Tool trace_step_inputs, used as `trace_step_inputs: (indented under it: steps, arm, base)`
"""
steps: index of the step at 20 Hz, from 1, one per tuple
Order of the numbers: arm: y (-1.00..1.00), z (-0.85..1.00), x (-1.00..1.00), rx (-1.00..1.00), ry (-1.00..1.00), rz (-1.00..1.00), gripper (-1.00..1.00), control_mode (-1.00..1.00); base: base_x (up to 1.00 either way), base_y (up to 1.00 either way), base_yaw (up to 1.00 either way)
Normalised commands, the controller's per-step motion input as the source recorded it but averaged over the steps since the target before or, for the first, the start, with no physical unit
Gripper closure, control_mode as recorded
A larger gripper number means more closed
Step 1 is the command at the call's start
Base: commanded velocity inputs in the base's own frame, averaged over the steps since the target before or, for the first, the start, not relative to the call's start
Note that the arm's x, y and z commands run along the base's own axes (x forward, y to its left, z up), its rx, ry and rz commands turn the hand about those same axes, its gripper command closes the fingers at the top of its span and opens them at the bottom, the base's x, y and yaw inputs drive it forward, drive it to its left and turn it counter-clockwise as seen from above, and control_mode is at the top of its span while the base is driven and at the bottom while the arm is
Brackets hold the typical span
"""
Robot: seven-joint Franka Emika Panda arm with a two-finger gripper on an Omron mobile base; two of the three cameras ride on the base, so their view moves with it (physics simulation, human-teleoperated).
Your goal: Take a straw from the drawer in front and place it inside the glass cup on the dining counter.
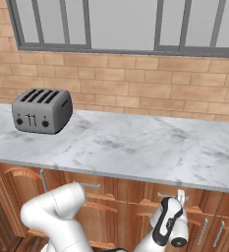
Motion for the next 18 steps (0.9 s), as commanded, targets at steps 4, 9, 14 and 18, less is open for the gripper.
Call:
trace_step_inputs:
  steps: [4, 9, 14, 18]
  arm:
    - [0.00, -0.12, 0.00, 0.00, 0.00, 0.00, 1.00, -1.00]
    - [0.00, -0.06, 0.00, 0.00, 0.01, 0.00, 1.00, -1.00]
    - [0.00, 0.00, -0.01, 0.00, 0.02, 0.00, 1.00, -1.00]
    - [0.00, -0.01, -0.20, 0.00, 0.00, 0.00, 1.00, -1.00]
  base:
    - [0.00, 0.00, 0.00]
    - [0.00, 0.00, 0.00]
    - [0.00, 0.00, 0.00]
    - [0.00, 0.00, 0.00]
